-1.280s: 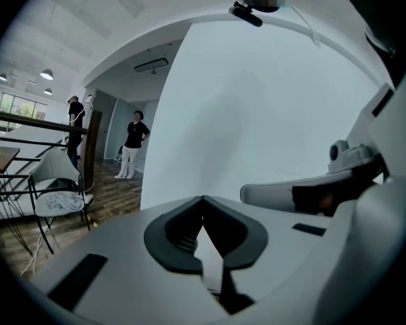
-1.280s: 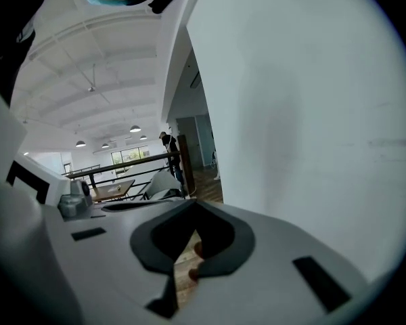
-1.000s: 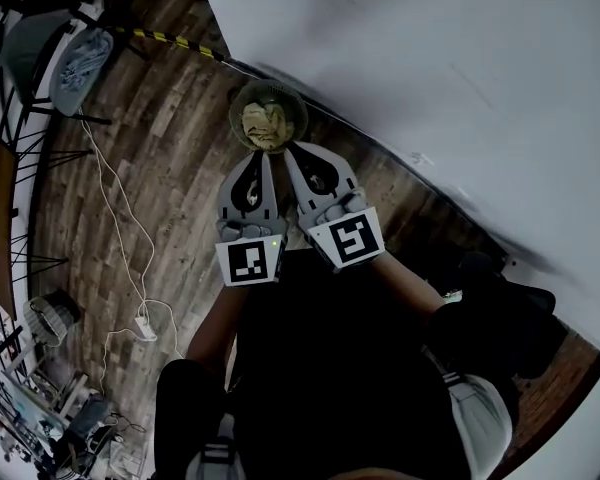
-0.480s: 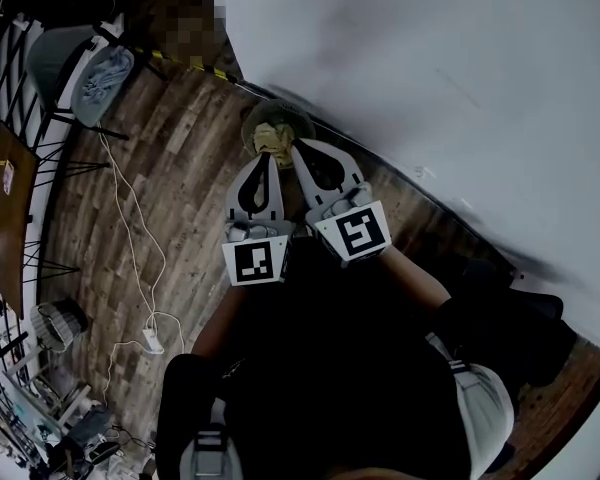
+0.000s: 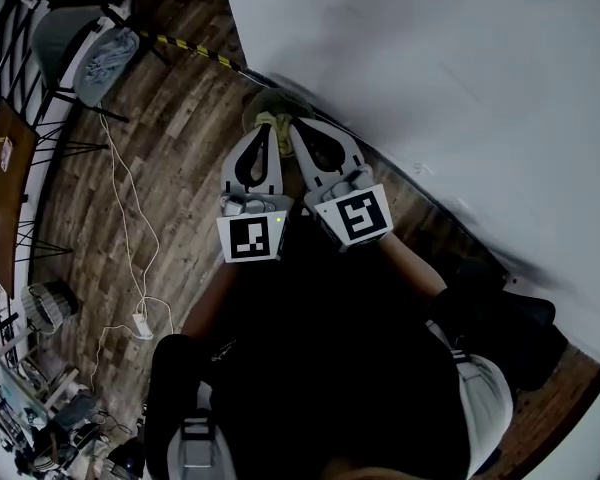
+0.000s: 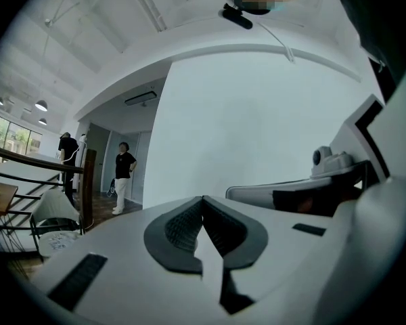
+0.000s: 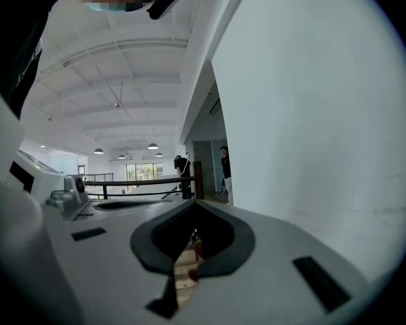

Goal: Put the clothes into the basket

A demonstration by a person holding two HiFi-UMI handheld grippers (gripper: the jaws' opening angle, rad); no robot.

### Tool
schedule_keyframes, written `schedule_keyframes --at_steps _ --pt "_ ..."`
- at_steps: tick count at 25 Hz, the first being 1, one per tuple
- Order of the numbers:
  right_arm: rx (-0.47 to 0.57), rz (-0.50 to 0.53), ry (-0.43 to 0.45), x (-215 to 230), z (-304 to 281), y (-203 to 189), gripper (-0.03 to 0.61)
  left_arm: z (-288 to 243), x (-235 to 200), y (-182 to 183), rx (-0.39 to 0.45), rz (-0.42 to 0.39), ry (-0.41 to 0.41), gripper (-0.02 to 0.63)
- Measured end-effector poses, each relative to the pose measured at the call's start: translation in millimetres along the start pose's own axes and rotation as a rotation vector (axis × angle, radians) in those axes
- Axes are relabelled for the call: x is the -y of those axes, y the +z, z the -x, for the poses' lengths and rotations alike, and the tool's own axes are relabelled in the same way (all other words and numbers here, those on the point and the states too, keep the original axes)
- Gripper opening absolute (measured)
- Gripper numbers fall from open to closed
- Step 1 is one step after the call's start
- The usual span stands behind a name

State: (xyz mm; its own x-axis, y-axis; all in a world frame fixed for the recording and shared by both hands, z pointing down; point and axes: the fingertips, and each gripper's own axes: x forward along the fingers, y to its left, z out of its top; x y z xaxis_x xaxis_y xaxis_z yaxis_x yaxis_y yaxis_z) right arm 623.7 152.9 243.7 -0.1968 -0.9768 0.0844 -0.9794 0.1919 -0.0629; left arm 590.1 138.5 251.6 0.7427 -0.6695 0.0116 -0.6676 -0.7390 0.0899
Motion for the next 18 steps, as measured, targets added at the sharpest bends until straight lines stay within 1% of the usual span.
schedule_keyframes --at_steps 7,14,18 --pt "-0.01 -0.001 0.0 1.0 -6.6 -0.9 0.009 -1.1 -10.1 -1.1 -0.003 -0.003 0.018 0.013" --pt "0.012 0.014 -0.002 1.7 -3.6 1.5 0.008 -1.2 -6.2 -5.1 -0.003 -0.005 0.023 0.013" --pt "0.002 0.018 0.001 3.9 -2.2 0.2 0.008 -2.6 -5.3 -6.2 -0.007 -0.003 0.025 0.014"
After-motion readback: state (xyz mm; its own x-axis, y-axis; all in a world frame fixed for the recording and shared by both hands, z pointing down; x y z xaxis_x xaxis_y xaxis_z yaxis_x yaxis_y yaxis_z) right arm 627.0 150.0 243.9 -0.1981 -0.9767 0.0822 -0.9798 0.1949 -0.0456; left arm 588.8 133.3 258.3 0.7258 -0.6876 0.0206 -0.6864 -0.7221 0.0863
